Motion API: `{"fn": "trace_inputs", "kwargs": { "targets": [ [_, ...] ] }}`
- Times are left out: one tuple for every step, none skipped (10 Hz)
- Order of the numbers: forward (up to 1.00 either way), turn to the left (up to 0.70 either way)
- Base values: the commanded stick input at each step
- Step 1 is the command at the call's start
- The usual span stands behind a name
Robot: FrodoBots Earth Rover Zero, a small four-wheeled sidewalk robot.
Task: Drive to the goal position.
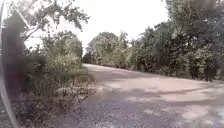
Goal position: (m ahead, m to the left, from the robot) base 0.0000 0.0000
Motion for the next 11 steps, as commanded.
{"fn": "trace_inputs", "kwargs": {
  "targets": [
    [0.06,0.0],
    [0.05,0.0],
    [0.05,0.0],
    [0.05,0.0],
    [0.05,0.0],
    [0.05,0.0],
    [0.05,0.0],
    [0.05,0.0],
    [0.05,0.0],
    [0.05,0.0],
    [0.05,0.0]
  ]
}}
